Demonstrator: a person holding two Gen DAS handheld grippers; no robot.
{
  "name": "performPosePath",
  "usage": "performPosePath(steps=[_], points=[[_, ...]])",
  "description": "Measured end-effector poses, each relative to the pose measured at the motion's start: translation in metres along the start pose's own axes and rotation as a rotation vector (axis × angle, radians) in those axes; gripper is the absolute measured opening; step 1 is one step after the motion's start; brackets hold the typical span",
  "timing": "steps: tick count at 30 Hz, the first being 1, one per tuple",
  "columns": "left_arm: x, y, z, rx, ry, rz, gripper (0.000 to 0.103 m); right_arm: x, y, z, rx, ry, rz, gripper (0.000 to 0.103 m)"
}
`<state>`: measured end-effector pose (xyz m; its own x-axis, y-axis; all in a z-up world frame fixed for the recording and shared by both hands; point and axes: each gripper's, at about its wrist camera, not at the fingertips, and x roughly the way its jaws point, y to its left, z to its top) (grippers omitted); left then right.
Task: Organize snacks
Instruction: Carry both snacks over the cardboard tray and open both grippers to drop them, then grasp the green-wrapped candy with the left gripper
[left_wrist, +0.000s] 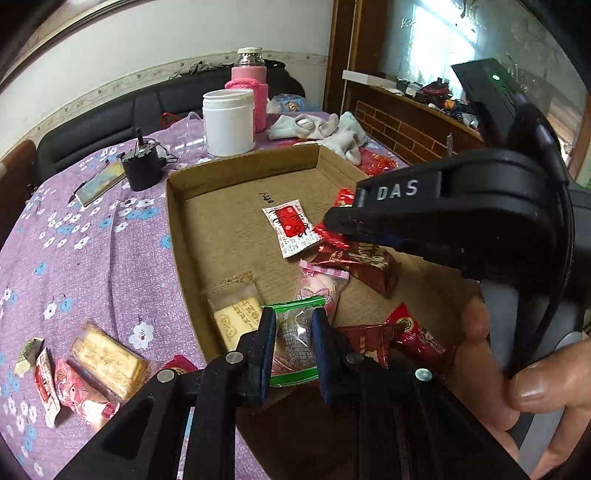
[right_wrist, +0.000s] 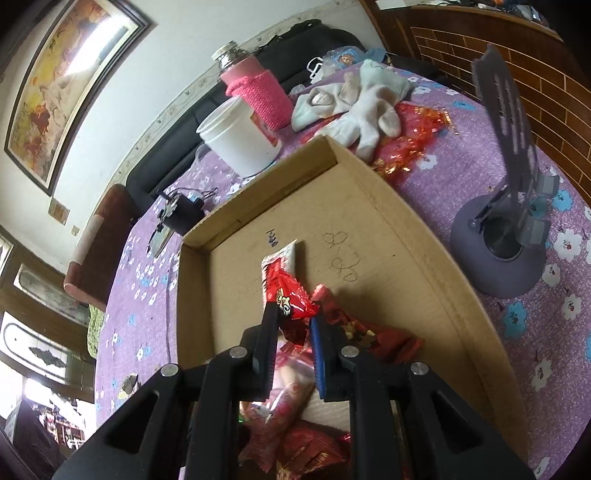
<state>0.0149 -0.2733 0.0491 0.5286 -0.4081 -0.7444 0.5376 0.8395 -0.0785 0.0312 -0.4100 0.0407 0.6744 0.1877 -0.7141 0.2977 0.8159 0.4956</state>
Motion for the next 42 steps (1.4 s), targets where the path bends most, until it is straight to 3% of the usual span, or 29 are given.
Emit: performPosePath(steps=[10,12,14,17,31,42], points=[[-0.006,0.001,-0.005,0.022,-0.036,-0.024,0.02,0.003,0.01,-0.005,-0.046,0.005,-0.02,0.019],[-0.005,0.004,-0.005,0.007,-0.022,-0.053,0.021,0.001,0.01,-0.004,-0.049,-0.007,-0.024,0.03],[-0.005,0.005,-0.004,0.006,-0.021,-0.055,0.027,-0.003,0.01,-0.004,-0.05,-0.027,-0.028,0.034],[-0.008,0.004,-0.004,0.007,-0.035,-0.055,0.035,-0.007,0.011,-0.004,-0.055,-0.042,-0.028,0.034],[-0.033,0.018,0.007,-0.034,-0.118,-0.001,0.036,-0.016,0.016,-0.003,-0.069,-0.078,-0.004,0.034],[-0.058,0.05,0.011,-0.096,-0.073,0.074,0.036,-0.021,0.026,-0.007,-0.106,-0.088,0.015,0.034]])
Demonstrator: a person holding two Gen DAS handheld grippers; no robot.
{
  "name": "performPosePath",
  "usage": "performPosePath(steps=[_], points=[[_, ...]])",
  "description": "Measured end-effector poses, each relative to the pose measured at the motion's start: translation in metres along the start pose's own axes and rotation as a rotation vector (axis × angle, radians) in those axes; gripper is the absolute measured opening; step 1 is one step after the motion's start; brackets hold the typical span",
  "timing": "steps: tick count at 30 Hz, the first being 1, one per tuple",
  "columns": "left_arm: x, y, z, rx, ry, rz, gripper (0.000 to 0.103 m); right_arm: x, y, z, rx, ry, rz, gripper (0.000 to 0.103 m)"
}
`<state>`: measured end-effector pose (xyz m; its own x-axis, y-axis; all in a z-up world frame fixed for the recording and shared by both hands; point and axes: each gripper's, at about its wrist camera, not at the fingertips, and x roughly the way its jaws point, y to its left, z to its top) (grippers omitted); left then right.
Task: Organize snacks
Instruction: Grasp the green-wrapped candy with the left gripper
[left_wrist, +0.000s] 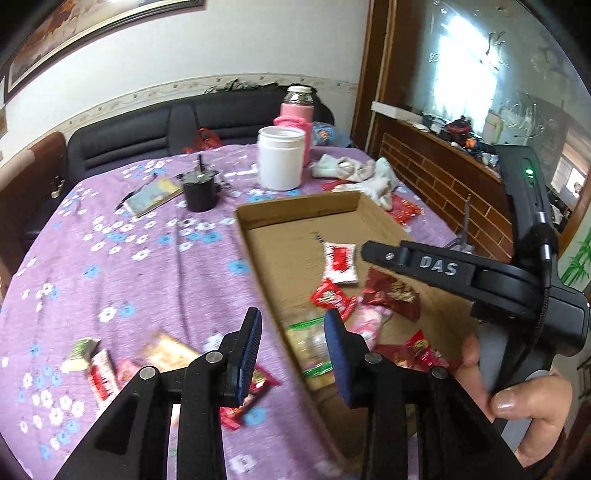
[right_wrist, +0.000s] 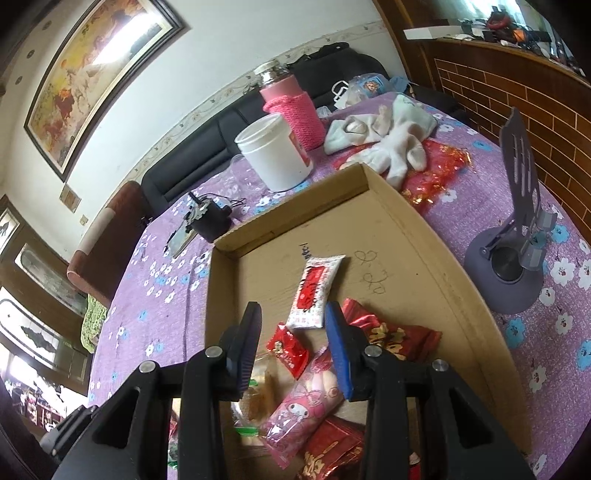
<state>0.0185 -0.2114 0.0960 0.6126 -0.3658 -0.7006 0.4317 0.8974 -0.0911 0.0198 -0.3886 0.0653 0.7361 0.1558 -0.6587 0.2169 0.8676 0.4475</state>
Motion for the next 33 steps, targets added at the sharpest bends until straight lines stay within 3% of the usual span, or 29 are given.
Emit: performPosePath(steps=[7,15,17,21,23,27,28,30,33], points=[[-0.02,0.058,-0.008,-0.018,0.005,0.156,0.037,-0.004,0.021,-0.007,-0.066,-0.011,0.036,0.034],[-0.015,0.189,-0.012,-0.238,0.106,0.319,0.038,0.002,0.051,-0.023,-0.165,0.014,0.06,0.034],[-0.005,0.208,-0.014,-0.28,0.136,0.318,0.038,0.004,0.055,-0.027,-0.179,0.019,0.061,0.035],[0.022,0.214,-0.017,-0.279,0.197,0.282,0.038,0.007,0.06,-0.031,-0.196,0.028,0.062,0.035],[0.035,0.214,-0.021,-0.278,0.218,0.298,0.038,0.008,0.062,-0.032,-0.2,0.037,0.071,0.035],[0.052,0.216,-0.027,-0.286,0.245,0.274,0.038,0.009,0.074,-0.039,-0.219,0.064,0.125,0.035],[0.053,0.216,-0.027,-0.29,0.241,0.268,0.038,0.009,0.079,-0.043,-0.23,0.074,0.144,0.035],[0.054,0.215,-0.029,-0.285,0.229,0.277,0.027,0.012,0.093,-0.052,-0.261,0.103,0.177,0.035],[0.056,0.212,-0.03,-0.261,0.2,0.291,0.026,0.021,0.119,-0.076,-0.361,0.165,0.219,0.035]])
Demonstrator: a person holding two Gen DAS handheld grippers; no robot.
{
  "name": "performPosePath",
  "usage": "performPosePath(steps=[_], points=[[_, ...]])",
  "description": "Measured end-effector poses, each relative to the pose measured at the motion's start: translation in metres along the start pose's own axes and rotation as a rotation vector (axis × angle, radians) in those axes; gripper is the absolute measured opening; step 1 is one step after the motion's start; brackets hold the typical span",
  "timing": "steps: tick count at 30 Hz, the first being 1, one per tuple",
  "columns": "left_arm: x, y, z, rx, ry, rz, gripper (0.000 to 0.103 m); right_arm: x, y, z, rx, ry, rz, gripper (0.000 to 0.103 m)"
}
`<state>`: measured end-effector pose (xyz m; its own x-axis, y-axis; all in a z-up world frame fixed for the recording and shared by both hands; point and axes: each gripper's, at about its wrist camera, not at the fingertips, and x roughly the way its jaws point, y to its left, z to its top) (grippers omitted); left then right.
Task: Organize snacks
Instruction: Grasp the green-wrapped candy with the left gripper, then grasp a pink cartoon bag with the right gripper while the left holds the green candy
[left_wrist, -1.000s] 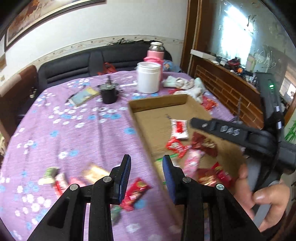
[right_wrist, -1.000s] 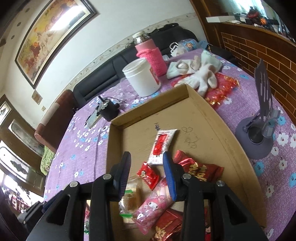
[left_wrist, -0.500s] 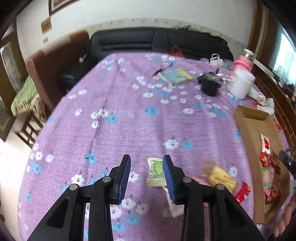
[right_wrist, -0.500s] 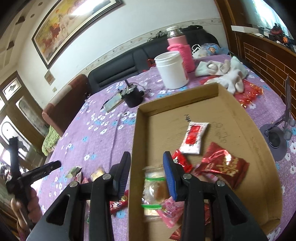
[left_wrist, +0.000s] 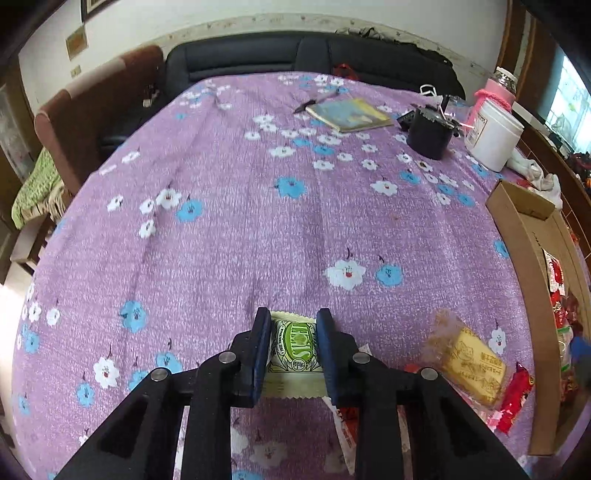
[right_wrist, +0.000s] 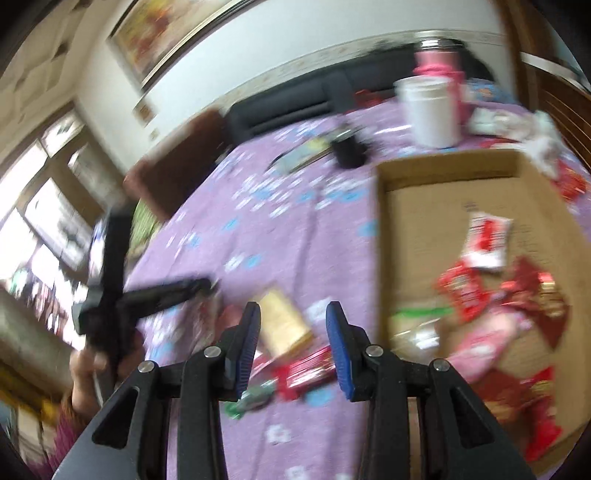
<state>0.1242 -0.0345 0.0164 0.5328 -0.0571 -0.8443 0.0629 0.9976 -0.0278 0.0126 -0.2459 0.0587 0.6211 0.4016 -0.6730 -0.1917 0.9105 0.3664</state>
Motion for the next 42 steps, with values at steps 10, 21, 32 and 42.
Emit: performPosePath(steps=[10,21,32,42], points=[[-0.01,0.004,0.001,0.001,-0.054,-0.01,0.019,0.057,0.065,-0.028,-0.319,0.087,-0.101,0.037],[-0.014,0.013,0.002,-0.019,-0.051,-0.029,0.019,0.069,0.08,-0.047,-0.429,0.169,-0.065,0.03],[-0.008,0.011,0.0,0.005,-0.044,0.012,0.025,0.052,0.06,-0.036,-0.296,0.113,-0.072,0.026],[-0.008,0.028,0.002,-0.072,-0.008,-0.082,0.034,0.029,0.036,-0.018,-0.151,0.022,-0.048,0.026]])
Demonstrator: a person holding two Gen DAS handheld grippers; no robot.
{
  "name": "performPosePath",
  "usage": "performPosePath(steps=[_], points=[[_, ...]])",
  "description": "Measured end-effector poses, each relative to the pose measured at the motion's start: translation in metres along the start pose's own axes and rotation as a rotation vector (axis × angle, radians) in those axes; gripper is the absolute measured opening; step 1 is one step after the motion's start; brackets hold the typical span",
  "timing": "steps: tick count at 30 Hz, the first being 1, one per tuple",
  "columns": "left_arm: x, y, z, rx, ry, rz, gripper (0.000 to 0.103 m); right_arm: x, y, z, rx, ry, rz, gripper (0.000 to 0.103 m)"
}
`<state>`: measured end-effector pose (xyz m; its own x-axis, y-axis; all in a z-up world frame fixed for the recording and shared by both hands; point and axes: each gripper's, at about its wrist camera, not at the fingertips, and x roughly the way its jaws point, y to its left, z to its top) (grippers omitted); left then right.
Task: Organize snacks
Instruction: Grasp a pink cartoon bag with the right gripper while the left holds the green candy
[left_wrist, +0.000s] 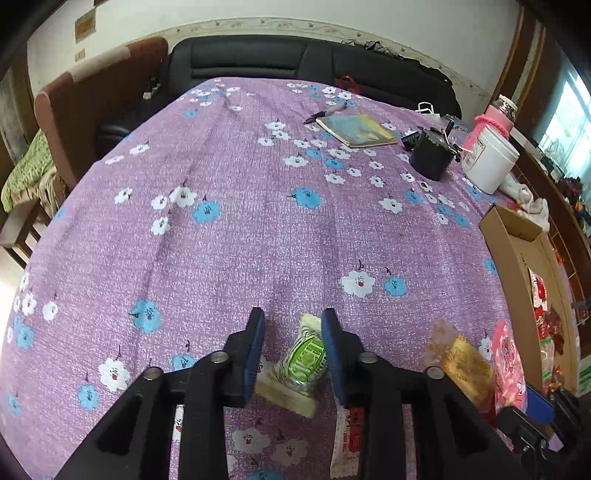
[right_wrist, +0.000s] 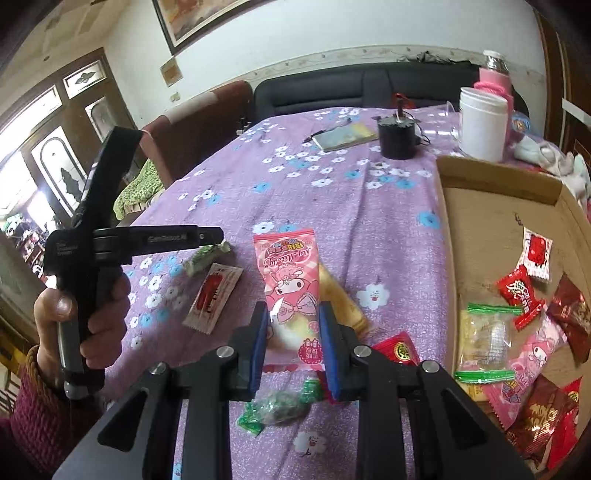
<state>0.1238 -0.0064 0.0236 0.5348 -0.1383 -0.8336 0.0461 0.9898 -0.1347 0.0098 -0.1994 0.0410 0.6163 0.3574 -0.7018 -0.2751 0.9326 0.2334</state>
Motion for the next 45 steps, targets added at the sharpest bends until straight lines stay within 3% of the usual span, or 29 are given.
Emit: performPosePath(steps=[3,9,13,18,22,24,26,28,32,41,45], points=[[-0.005,-0.002,-0.001,0.019,-0.007,0.0,0.036,0.002,-0.003,0.001,0.013,-0.002,-0.001,0.026],[-0.02,-0.002,-0.003,0.083,-0.036,-0.007,0.054,-0.002,-0.006,0.001,0.024,-0.014,0.001,0.026],[-0.02,-0.008,-0.008,0.168,-0.034,0.024,0.055,-0.003,-0.006,0.0,0.025,-0.014,0.006,0.026],[-0.003,-0.01,-0.011,0.195,0.017,0.042,0.055,-0.003,-0.006,0.0,0.027,-0.016,0.008,0.026],[0.005,-0.011,-0.014,0.209,0.037,0.078,0.05,-0.003,-0.007,0.0,0.031,-0.018,0.01,0.026],[0.006,-0.011,-0.015,0.205,0.04,0.083,0.041,-0.004,-0.007,0.0,0.032,-0.02,0.013,0.026],[0.006,-0.011,-0.015,0.197,0.04,0.077,0.022,-0.005,-0.007,0.0,0.032,-0.024,0.012,0.026],[0.005,-0.012,-0.015,0.191,0.031,0.095,0.022,-0.005,-0.007,0.0,0.033,-0.026,0.013,0.026],[0.001,-0.011,-0.014,0.171,-0.015,0.136,0.022,-0.007,-0.007,0.0,0.039,-0.033,0.012,0.026],[-0.037,-0.031,-0.019,0.135,-0.265,0.217,0.022,-0.015,-0.012,0.002,0.06,-0.075,-0.011,0.026],[-0.049,-0.036,-0.02,0.127,-0.325,0.213,0.022,-0.018,-0.015,0.003,0.075,-0.087,-0.015,0.026]])
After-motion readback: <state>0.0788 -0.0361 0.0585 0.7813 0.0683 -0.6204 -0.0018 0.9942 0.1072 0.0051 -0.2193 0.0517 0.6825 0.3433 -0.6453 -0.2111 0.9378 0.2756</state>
